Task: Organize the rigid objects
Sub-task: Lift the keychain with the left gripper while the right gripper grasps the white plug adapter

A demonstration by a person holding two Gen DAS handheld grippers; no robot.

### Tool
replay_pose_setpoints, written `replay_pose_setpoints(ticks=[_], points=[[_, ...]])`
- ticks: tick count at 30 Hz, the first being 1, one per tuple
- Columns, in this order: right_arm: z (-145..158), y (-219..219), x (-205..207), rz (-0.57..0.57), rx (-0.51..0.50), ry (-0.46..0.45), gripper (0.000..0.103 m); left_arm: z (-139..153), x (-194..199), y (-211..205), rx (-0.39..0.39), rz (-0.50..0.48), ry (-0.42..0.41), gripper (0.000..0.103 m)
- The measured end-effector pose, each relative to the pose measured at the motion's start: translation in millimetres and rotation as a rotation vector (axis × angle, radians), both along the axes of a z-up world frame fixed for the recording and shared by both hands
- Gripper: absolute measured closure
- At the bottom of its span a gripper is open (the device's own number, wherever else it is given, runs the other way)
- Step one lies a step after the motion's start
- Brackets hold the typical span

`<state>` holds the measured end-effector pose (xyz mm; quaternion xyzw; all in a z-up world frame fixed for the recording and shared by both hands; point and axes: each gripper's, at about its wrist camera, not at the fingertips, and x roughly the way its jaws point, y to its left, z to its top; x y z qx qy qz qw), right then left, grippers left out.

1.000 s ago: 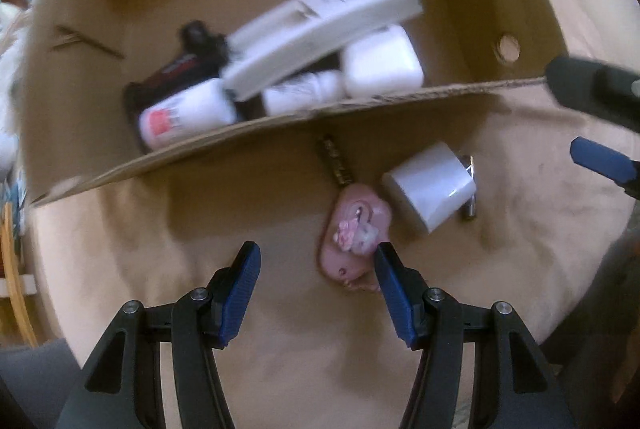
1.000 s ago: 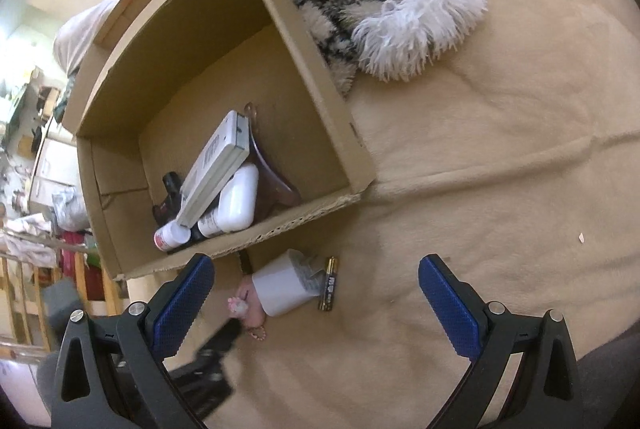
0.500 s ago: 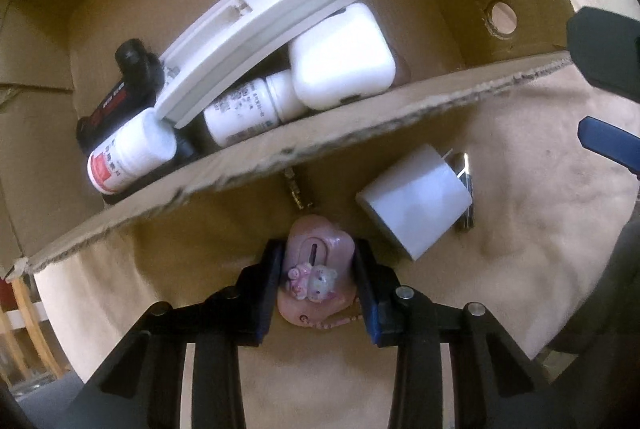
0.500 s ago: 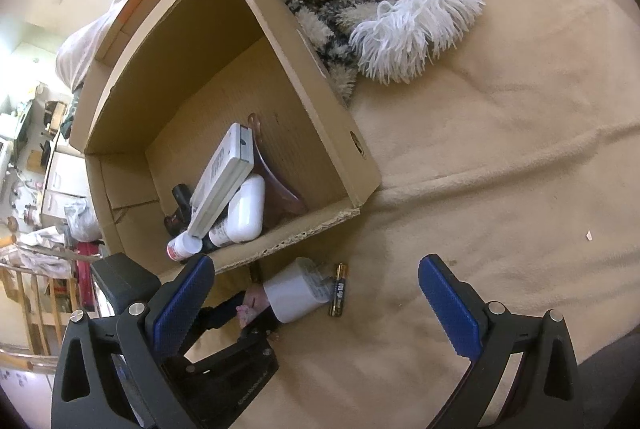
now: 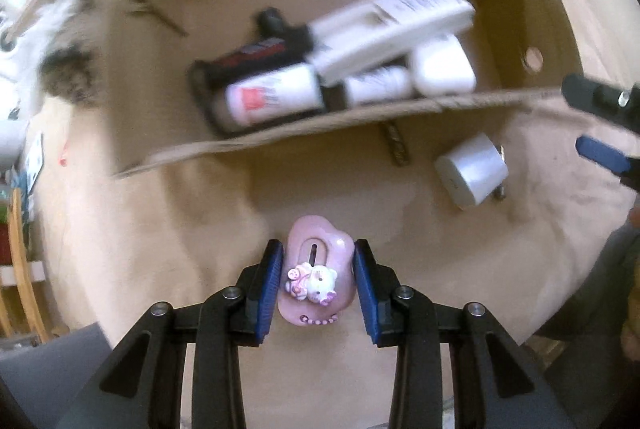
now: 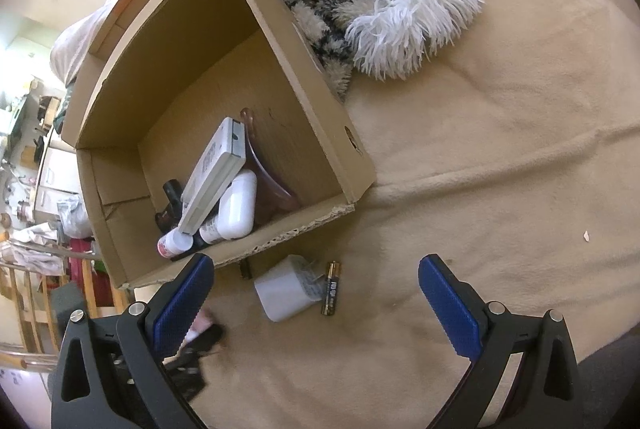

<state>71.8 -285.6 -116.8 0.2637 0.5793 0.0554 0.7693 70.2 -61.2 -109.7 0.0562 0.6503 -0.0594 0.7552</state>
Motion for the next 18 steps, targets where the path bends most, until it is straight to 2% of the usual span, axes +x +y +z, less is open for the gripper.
replay_pose_setpoints(ticks=[8, 18], points=[[-3.7, 4.7, 0.3, 0.005, -0.024, 0.007, 0.0, 35.0, -11.6, 53.2, -0.012, 0.091, -0.083, 0.07], [-13.2, 9.2, 1.5, 0.017, -0.033, 0.031, 0.0, 44.8, -22.5, 84.5, -0.045, 0.186, -0.128, 0.07]])
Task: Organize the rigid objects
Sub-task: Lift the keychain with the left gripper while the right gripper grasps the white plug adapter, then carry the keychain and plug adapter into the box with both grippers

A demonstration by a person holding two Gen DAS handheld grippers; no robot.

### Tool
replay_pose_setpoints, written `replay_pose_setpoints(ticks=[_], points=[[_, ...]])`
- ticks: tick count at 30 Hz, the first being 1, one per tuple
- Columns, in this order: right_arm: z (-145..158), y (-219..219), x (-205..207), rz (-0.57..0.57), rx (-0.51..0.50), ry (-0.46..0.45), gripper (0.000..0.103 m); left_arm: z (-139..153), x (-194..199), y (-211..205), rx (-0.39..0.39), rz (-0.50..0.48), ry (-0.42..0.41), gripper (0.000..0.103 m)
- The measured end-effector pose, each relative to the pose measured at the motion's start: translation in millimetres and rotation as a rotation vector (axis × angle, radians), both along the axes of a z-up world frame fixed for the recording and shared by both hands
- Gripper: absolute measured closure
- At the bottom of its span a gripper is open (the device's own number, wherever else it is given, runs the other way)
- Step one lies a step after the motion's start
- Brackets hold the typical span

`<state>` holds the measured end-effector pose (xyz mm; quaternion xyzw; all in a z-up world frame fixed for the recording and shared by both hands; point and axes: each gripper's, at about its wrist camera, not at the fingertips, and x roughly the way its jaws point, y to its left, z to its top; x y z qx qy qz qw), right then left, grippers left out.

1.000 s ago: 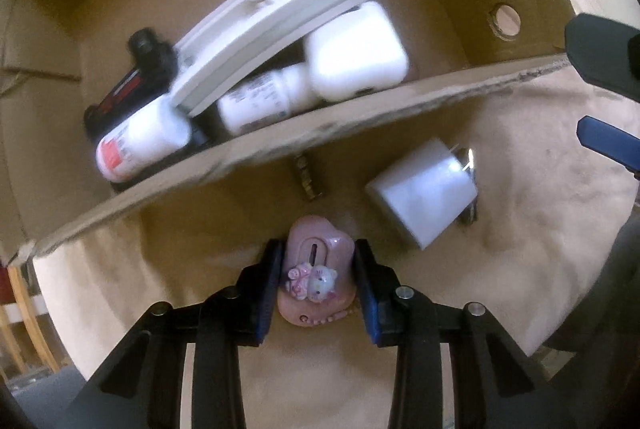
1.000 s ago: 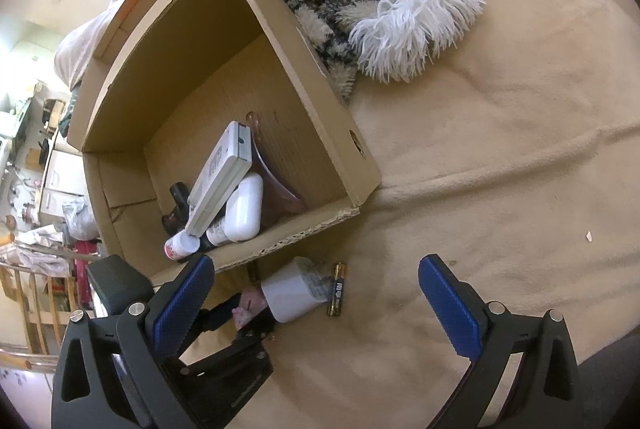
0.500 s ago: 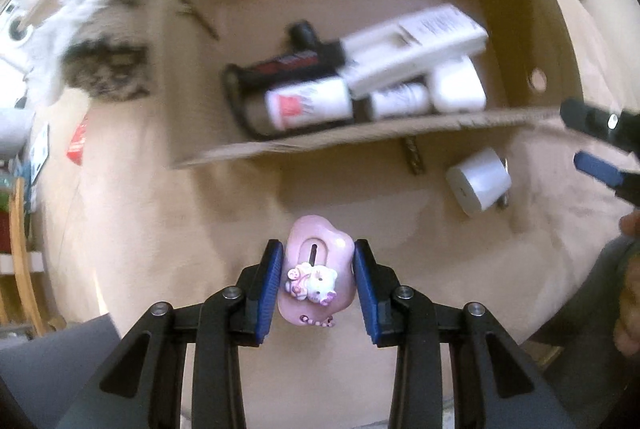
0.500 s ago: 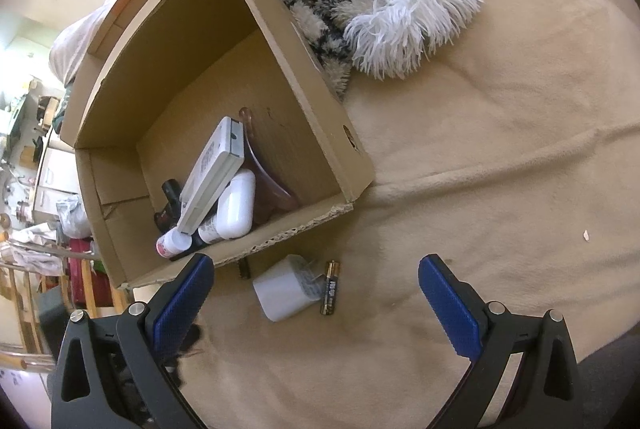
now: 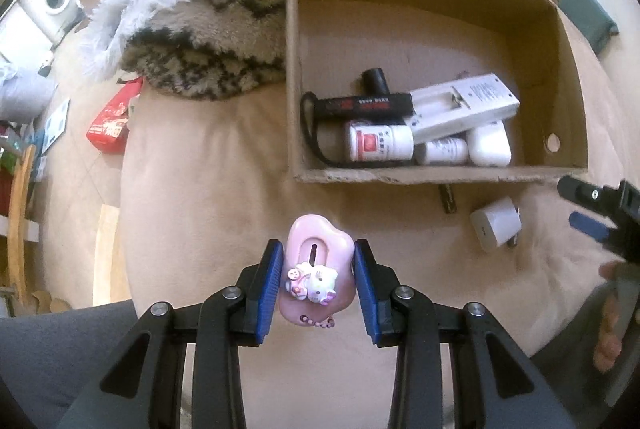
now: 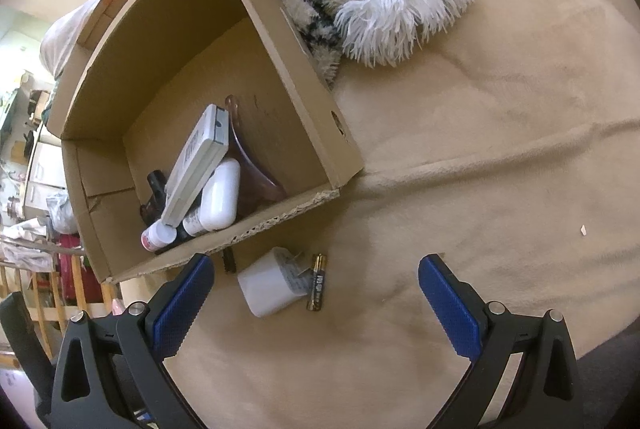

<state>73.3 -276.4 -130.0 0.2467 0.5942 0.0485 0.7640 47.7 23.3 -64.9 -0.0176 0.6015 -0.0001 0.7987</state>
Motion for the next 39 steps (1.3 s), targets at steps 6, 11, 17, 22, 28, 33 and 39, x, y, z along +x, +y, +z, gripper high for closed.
replay_pose_setpoints(ticks=[6, 11, 17, 22, 28, 33, 39], points=[[-2.5, 3.3, 0.3, 0.024, 0.082, -0.005, 0.0, -8.9, 9.0, -4.6, -0.046, 0.049, -0.001, 0.07], [-7.3, 15.5, 4.4, 0.079, 0.107, 0.009, 0.0, -4.8, 5.3, -1.9, -0.061, 0.073, 0.002, 0.07], [-13.4, 59.0, 8.5, 0.276, -0.024, 0.031, 0.024, -3.2, 6.9, -4.7, -0.074, 0.062, -0.004, 0.07], [-28.5, 100.3, 5.8, 0.438, -0.285, 0.027, 0.028, -2.1, 4.6, -10.3, -0.069, 0.041, -0.004, 0.07], [-35.2, 126.3, -0.2, 0.535, -0.429, -0.018, 0.043, -6.6, 3.8, -8.2, -0.045, 0.052, 0.003, 0.07], [-16.0, 131.5, -9.6, 0.539, -0.38, -0.092, 0.043, -9.0, 5.3, -4.9, -0.027, 0.07, 0.0, 0.07], [6.5, 121.4, -24.0, 0.515, -0.257, -0.12, 0.043, -10.8, 4.4, -4.5, -0.005, 0.076, -0.003, 0.07]])
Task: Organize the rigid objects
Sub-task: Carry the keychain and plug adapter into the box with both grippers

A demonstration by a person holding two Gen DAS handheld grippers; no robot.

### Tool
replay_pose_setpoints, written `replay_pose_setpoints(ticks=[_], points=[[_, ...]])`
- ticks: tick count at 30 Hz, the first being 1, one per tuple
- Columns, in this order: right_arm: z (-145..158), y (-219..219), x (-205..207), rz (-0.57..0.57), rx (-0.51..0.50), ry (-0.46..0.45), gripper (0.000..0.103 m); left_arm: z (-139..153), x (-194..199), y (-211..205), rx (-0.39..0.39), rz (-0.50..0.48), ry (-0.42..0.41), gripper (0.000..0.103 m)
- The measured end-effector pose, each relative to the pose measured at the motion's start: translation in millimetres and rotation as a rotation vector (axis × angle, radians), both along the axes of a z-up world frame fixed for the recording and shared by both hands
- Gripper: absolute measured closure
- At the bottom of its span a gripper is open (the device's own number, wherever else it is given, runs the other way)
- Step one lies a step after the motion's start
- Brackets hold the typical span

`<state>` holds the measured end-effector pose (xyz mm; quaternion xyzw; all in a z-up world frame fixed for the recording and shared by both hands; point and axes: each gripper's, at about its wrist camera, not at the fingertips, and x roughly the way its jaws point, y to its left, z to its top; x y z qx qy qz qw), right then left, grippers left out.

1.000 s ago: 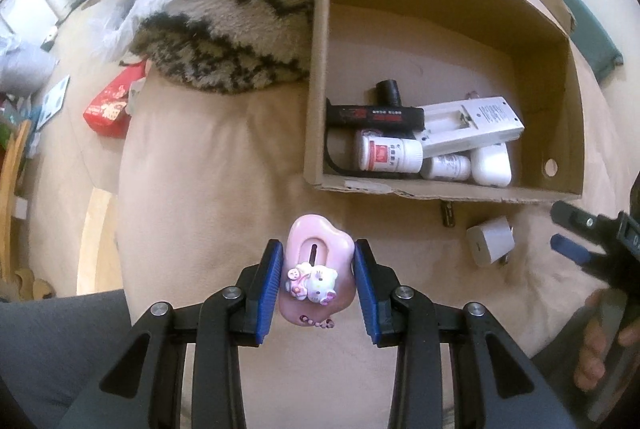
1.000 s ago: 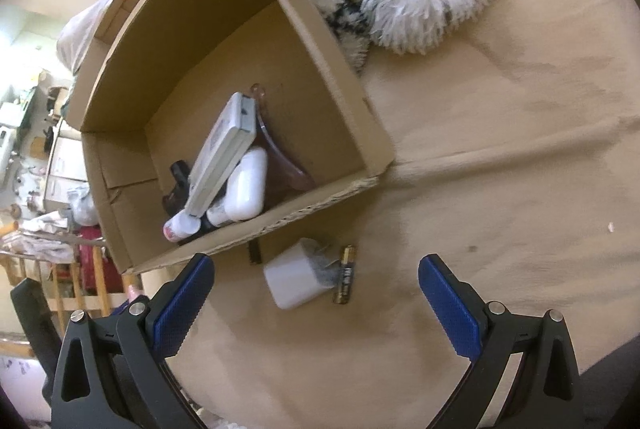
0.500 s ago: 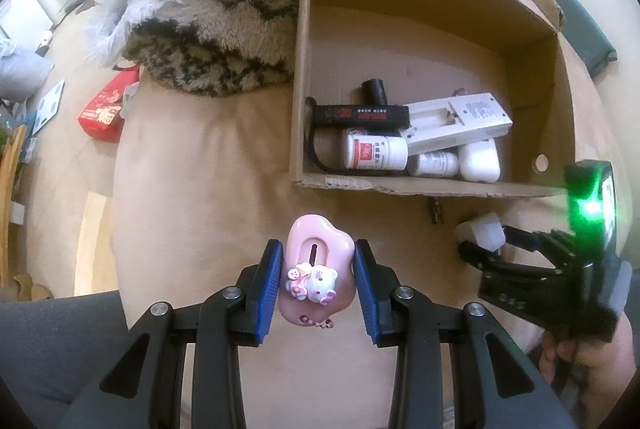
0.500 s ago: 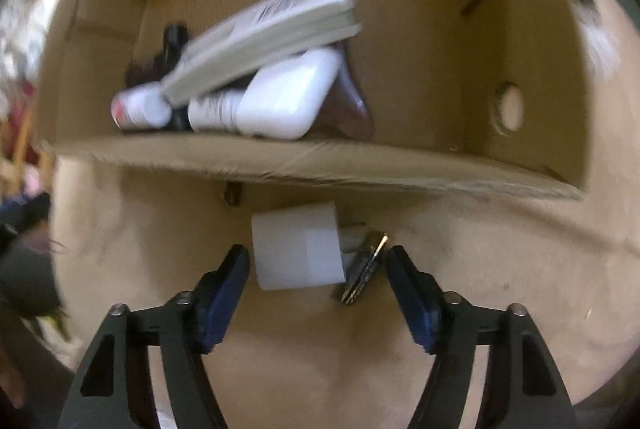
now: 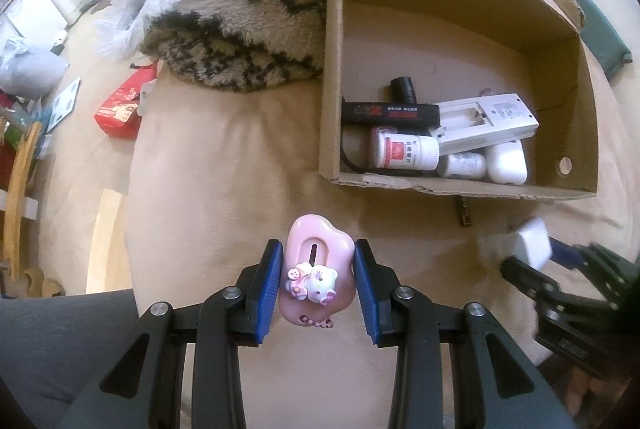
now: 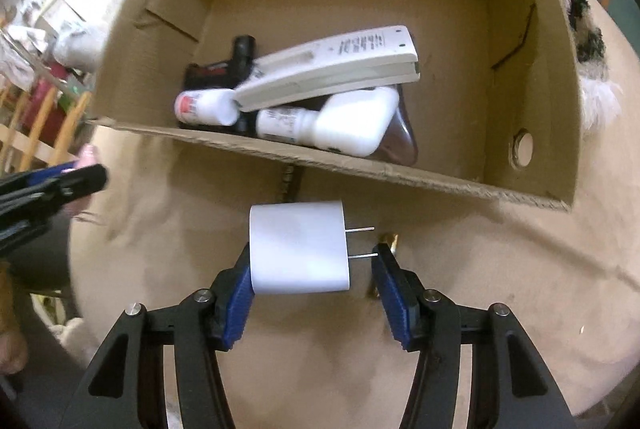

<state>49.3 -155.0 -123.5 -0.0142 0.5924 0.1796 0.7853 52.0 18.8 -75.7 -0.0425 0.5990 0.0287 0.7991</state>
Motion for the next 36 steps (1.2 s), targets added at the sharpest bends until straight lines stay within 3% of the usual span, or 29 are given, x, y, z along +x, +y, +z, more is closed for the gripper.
replay_pose_setpoints(ticks=[10, 21, 28, 36], points=[[54.1, -32.2, -14.7, -0.003, 0.157, -0.096, 0.043, 35.3, -4.5, -2.7, 0.032, -0.002, -0.102, 0.07], [103.1, -62.3, 14.4, -0.07, 0.211, -0.224, 0.043, 78.4, 27.8, -13.6, 0.02, 0.016, -0.202, 0.07], [109.7, -71.7, 54.4, -0.114, 0.233, -0.252, 0.043, 95.9, 60.4, -37.8, 0.024, -0.018, -0.259, 0.07], [86.8, -70.7, 90.7, -0.15, 0.247, -0.223, 0.043, 94.8, 95.7, -56.3, 0.035, -0.028, -0.3, 0.07]])
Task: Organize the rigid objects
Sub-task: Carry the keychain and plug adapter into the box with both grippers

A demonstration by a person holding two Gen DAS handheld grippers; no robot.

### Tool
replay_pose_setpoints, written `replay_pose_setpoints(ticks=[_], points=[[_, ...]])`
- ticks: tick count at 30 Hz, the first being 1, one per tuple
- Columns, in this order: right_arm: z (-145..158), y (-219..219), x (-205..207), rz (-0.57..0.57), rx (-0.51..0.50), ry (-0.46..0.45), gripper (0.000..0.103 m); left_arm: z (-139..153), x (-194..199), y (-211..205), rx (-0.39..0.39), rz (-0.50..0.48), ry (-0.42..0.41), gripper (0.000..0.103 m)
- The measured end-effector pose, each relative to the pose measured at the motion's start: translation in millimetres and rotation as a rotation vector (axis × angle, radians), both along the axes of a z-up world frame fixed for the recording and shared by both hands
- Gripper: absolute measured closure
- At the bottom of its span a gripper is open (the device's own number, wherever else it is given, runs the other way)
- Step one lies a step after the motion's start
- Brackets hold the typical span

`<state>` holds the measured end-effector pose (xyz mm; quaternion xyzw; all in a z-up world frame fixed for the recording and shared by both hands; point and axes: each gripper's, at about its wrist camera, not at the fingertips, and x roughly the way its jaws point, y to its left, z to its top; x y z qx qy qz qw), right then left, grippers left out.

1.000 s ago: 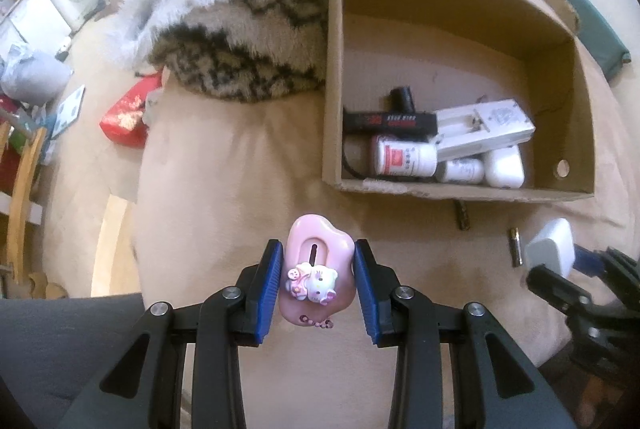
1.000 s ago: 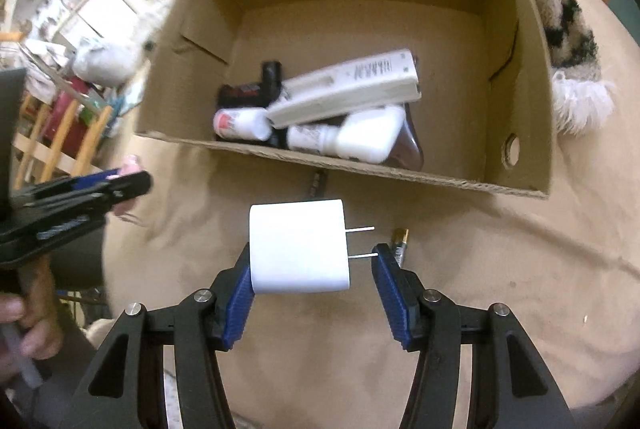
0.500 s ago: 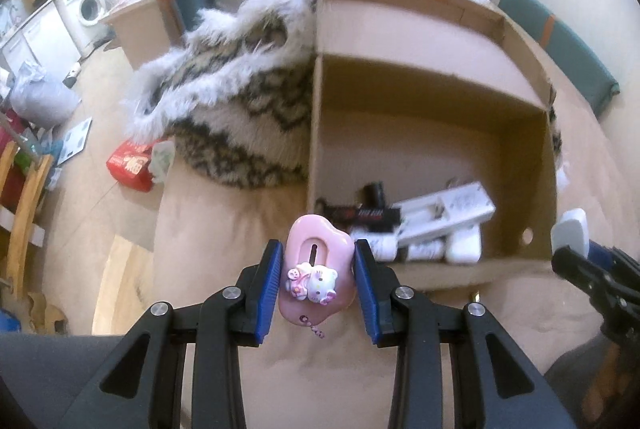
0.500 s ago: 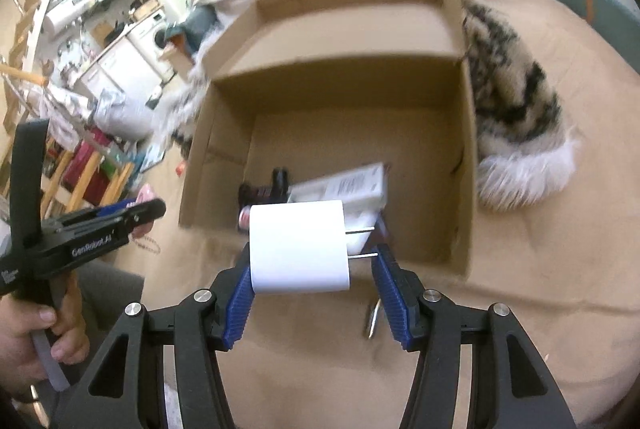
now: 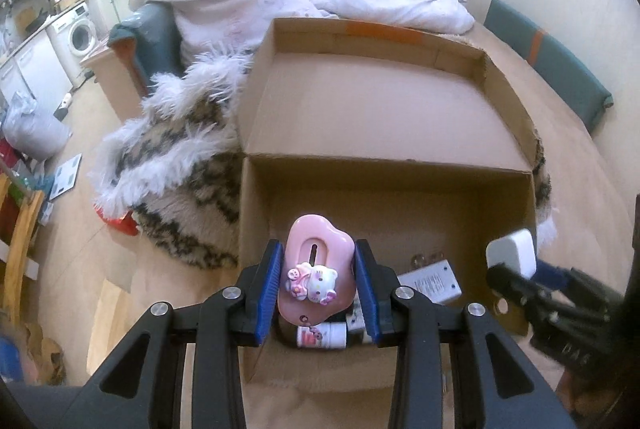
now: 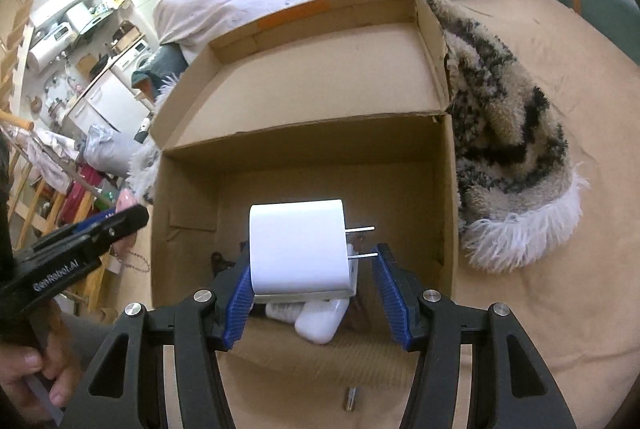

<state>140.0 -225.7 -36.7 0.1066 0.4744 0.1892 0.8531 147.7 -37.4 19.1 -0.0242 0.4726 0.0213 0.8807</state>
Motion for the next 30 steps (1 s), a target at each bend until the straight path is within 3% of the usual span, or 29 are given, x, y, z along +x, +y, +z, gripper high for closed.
replay_pose_setpoints(ticks=[12, 30], points=[[-33.1, 5.0, 10.2, -0.011, -0.053, 0.065, 0.043, -68.0, 24.1, -19.5, 0.023, -0.029, 0.104, 0.07], [-45.0, 14.6, 20.1, -0.023, -0.09, 0.099, 0.043, -103.9, 26.5, -27.9, 0.083, -0.032, 0.174, 0.07]])
